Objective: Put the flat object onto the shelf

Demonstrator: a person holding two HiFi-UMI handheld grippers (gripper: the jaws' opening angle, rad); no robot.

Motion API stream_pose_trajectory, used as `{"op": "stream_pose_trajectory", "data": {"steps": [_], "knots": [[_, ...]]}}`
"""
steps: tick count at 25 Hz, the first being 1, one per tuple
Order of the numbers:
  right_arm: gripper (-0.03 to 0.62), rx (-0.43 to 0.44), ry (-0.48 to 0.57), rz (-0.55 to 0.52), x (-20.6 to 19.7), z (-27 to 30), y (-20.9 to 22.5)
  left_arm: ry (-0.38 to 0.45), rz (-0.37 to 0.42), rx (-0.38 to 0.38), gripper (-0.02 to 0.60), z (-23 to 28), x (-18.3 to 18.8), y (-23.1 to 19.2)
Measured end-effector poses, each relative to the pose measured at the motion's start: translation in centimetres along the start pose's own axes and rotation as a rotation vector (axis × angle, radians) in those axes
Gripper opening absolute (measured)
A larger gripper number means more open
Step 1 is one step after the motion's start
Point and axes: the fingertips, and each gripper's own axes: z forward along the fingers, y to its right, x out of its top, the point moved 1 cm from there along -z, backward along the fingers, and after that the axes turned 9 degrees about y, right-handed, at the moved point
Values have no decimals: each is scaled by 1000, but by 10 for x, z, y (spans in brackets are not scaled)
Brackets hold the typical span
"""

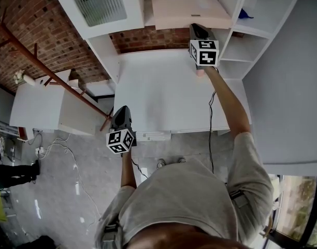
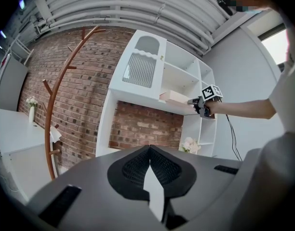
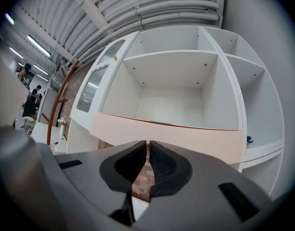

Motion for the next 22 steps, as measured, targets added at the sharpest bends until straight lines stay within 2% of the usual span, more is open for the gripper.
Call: {"op": "stream_pose_trajectory", "data": {"steps": [13, 22], "knots": [[43, 15, -26, -11, -9, 40, 7, -6, -2, 41, 15, 1, -2, -12], [36, 29, 4, -28, -9, 42, 6, -3, 6, 43, 15, 2, 1, -14]]}}
